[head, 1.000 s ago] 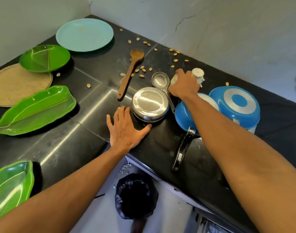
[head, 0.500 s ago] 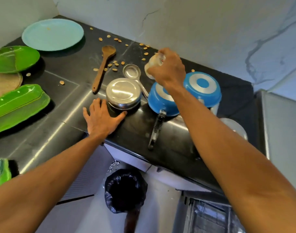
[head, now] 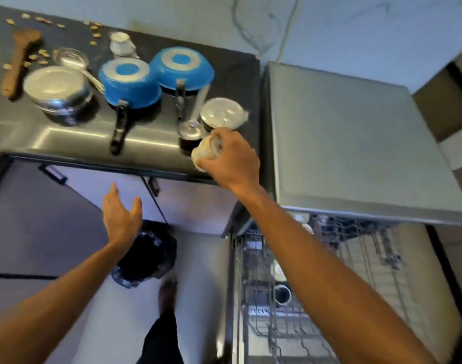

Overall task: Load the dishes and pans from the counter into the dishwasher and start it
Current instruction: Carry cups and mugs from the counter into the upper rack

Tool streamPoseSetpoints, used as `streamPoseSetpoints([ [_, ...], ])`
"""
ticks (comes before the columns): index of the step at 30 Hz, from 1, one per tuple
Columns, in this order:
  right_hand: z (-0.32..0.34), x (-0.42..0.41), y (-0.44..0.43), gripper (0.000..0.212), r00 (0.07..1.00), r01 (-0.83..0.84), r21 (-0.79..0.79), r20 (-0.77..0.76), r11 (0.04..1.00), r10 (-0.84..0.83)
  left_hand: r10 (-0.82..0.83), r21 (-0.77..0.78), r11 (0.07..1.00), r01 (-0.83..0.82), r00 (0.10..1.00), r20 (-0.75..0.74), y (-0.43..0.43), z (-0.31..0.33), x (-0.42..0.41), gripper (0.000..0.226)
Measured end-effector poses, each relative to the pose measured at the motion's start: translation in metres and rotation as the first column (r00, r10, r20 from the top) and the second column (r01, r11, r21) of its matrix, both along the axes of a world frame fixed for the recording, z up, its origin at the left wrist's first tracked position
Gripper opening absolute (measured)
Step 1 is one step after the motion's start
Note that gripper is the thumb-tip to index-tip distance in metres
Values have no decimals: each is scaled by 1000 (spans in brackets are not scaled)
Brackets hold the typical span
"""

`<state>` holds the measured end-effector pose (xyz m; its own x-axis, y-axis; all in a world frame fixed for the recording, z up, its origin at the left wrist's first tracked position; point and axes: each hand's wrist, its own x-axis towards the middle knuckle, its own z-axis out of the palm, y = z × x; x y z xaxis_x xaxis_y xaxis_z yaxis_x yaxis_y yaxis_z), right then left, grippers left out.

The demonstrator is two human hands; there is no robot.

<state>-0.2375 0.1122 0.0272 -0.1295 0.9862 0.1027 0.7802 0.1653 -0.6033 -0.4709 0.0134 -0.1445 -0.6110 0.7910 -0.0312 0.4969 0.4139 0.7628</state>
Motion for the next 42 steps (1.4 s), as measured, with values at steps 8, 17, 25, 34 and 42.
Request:
streamPoseSetpoints([
  [8, -75, 160, -135, 44, 983, 184, -182, 31, 966, -181, -571, -279, 765, 581, 812, 125, -86, -52, 215, 41],
  [17, -181, 257, -174, 60, 870, 462, -435, 54, 773, -490, -638, -318, 685, 655, 751, 172, -57, -58, 306, 43],
  [25, -247, 298, -124, 67, 692, 630, -509, 25, 587, -721, -397, -360, 781, 510, 851, 344, 16, -91, 336, 67],
  [34, -297, 301, -78, 62, 702, 643, -506, 88, 575, -707, -295, -313, 869, 385, 908, 298, 53, -122, 364, 59],
  [42, -318, 294, -78, 64, 807, 576, -423, 154, 700, -571, -331, -300, 878, 372, 926, 179, 52, -132, 372, 52],
])
